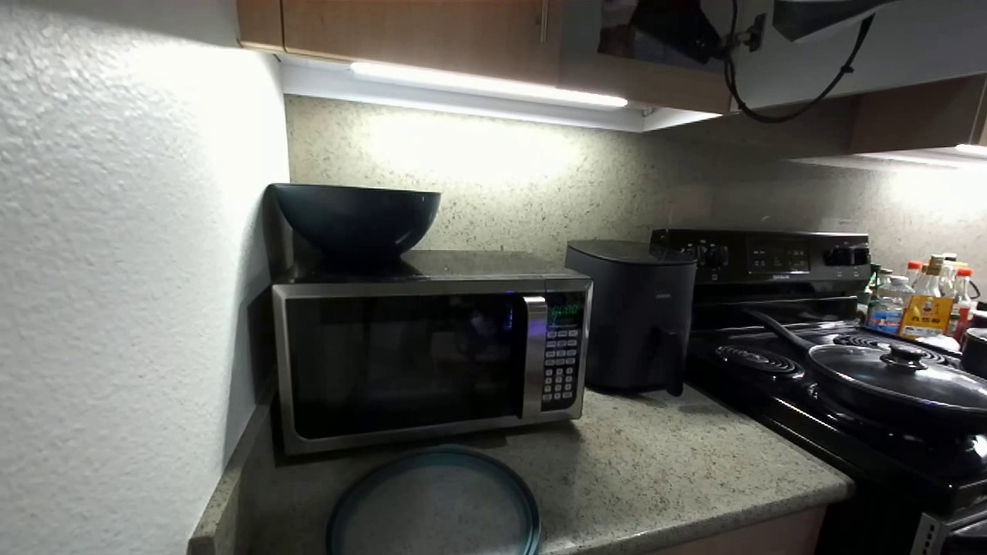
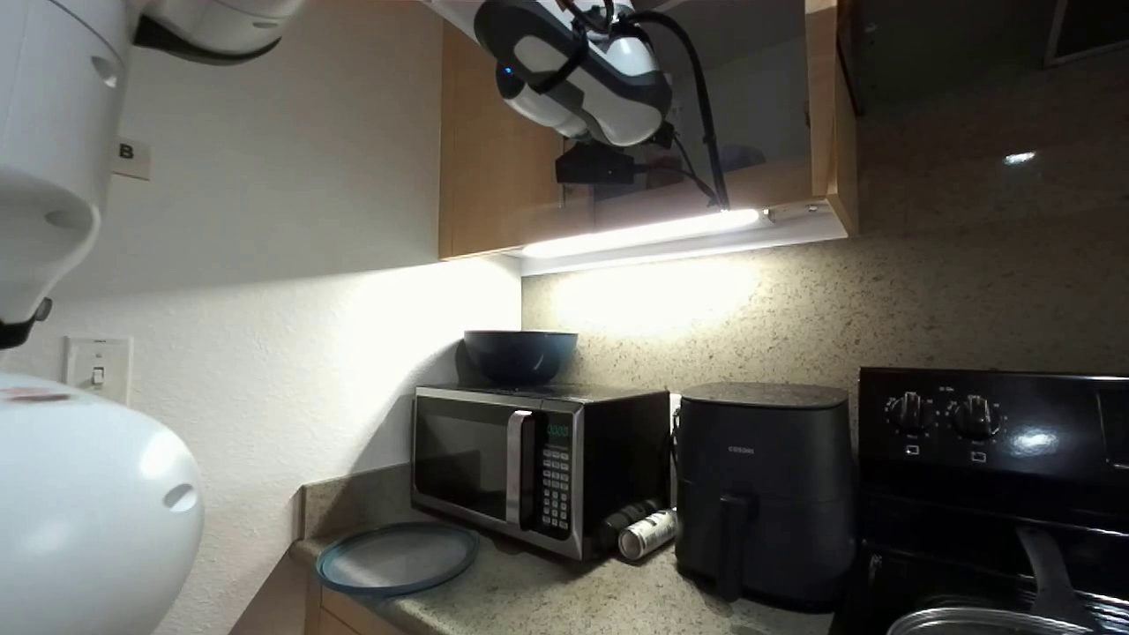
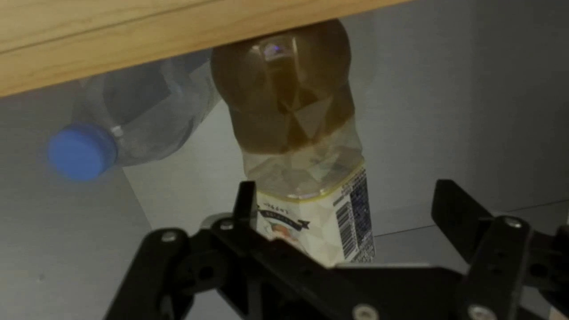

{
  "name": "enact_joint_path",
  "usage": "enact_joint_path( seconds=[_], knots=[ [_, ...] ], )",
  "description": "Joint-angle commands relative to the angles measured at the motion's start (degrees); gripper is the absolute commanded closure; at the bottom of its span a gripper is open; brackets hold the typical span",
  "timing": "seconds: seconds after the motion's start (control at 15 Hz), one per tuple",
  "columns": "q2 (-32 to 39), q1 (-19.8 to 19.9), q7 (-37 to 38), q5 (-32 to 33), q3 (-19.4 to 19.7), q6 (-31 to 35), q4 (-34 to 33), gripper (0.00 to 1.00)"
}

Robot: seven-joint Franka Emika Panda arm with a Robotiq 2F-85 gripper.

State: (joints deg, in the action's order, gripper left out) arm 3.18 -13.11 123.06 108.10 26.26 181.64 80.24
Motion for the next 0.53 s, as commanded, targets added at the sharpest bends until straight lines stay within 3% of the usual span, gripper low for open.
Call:
enact_joint_path(
  seconds=[0.0, 0.47],
  knots=[
    [-8.58, -2.8, -7.08, 0.14, -1.53, -8.26, 11.4, 0.0],
    [-21.1, -3.74, -15.96, -2.78, -7.83, -24.85, 26.86, 0.0]
  ],
)
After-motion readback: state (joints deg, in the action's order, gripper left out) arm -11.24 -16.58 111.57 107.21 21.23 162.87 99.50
